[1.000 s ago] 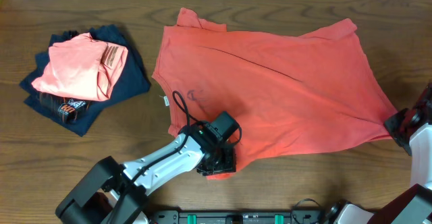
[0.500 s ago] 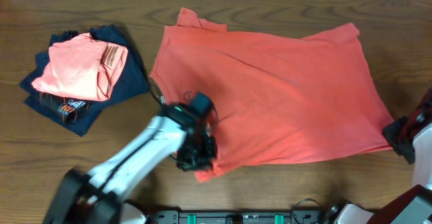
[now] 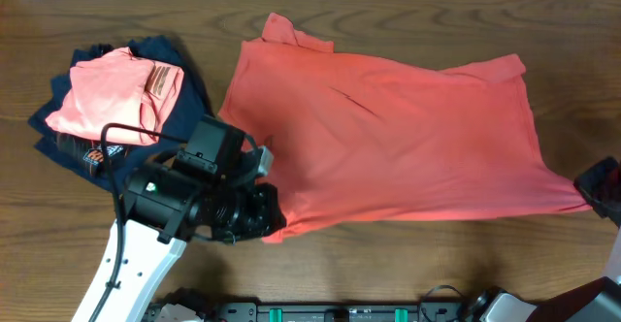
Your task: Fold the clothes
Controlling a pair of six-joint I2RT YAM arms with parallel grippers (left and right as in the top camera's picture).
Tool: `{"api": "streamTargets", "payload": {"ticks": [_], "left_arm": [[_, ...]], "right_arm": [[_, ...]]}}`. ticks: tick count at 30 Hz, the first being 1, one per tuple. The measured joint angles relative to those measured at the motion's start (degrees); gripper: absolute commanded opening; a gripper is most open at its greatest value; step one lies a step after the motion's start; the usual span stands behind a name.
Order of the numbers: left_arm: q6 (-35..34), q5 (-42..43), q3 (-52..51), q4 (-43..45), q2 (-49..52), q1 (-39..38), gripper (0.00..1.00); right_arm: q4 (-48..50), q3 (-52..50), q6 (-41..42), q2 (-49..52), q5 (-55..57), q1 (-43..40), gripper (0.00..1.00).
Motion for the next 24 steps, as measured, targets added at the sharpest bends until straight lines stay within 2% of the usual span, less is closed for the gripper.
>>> {"api": "streamTargets", "payload": {"ticks": [4, 12, 18, 24], "left_arm": [[0.3, -0.1, 0.0, 1.0, 0.1, 0.0, 0.06], [0.4, -4.0, 0.0, 11.0, 2.6, 0.0, 0.06], [0.4, -7.5, 0.0, 17.0, 9.2, 0.2, 0.06], [0.4, -12.6, 0.0, 21.9, 18.8, 1.0, 0.06]], "right_arm": [[0.6, 0.0, -0.9, 0.0, -0.1, 0.0, 0.01], [9.2, 0.0, -2.2, 0.0, -1.9, 2.7, 0.01], [13.5, 0.1, -3.0, 1.4, -3.5, 6.8, 0.01], [18.9, 0.3, -3.3, 9.5, -3.9, 10.7, 0.01]]}}
